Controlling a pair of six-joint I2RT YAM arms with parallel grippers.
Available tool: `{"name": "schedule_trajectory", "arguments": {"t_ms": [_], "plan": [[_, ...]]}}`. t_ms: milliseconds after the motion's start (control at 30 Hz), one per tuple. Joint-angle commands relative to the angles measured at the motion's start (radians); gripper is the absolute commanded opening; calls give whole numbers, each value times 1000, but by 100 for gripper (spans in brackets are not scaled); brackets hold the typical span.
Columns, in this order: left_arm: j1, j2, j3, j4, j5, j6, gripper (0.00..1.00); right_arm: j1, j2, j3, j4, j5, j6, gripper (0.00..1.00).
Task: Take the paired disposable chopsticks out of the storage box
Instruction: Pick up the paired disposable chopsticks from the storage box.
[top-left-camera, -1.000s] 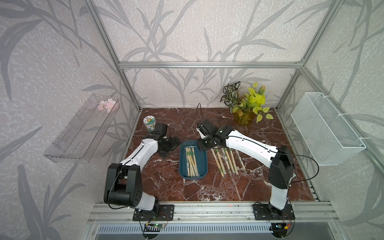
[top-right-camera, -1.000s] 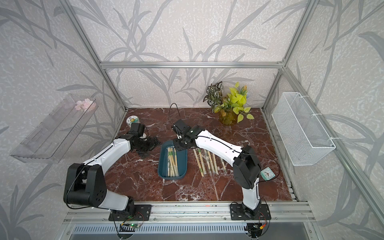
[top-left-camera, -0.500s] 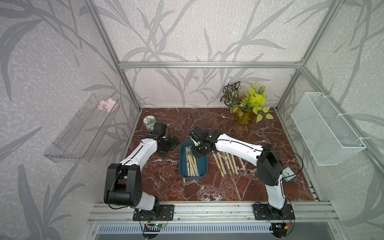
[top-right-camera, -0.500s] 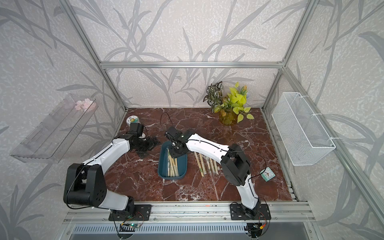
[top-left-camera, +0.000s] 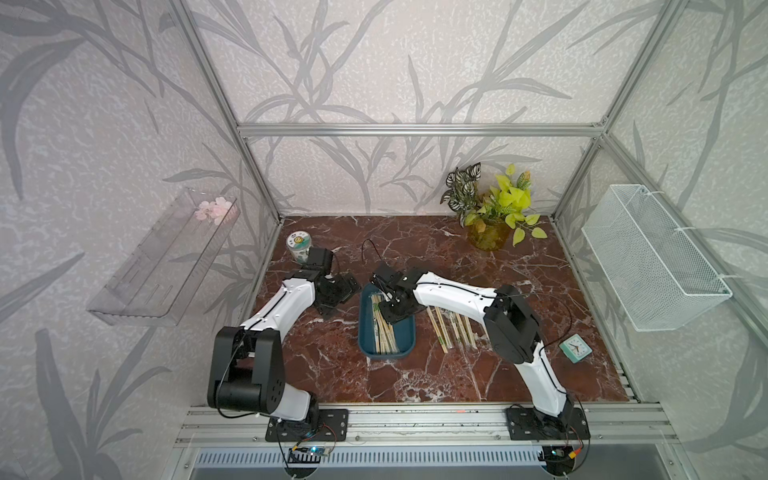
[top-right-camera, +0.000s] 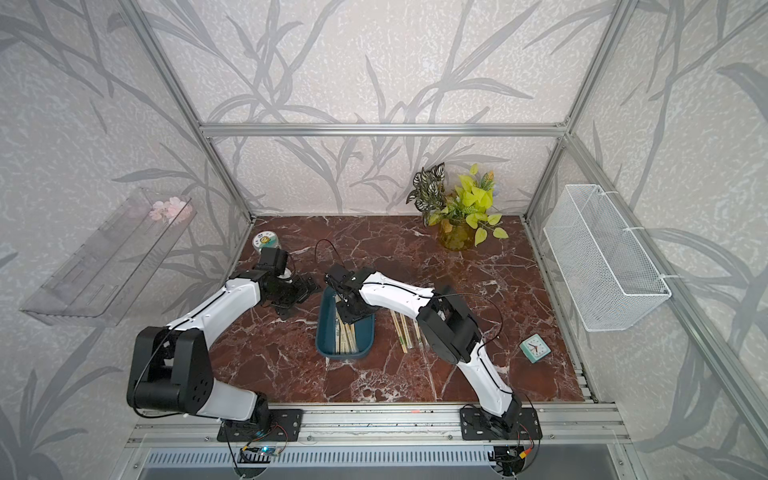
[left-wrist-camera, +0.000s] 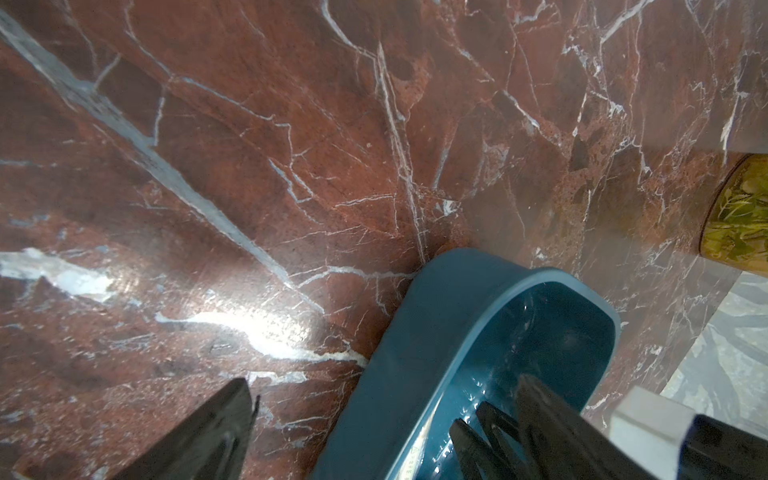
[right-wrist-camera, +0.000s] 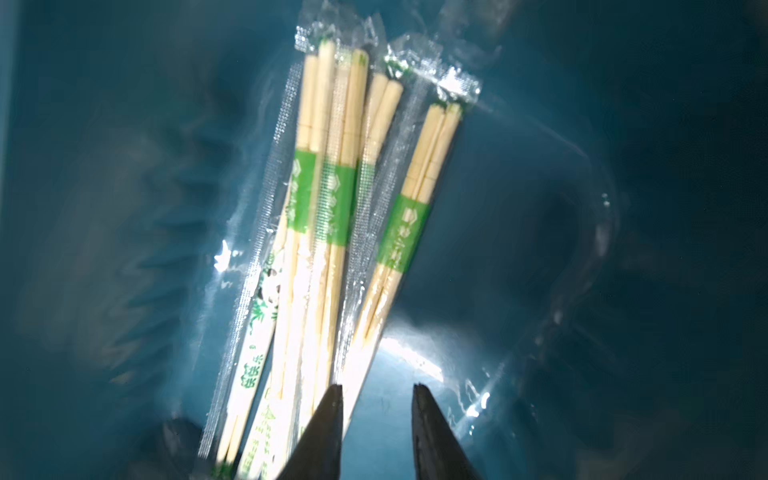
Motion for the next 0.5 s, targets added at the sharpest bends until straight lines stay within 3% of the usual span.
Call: {"name": "schedule_trajectory", "arguments": {"t_ms": [0, 467], "plan": [[5, -27, -17, 2, 12, 9, 99, 6, 30, 52, -46, 30, -13, 31], [6, -22, -27, 16, 20, 14, 99, 9, 165, 202, -151, 82, -26, 30]]}}
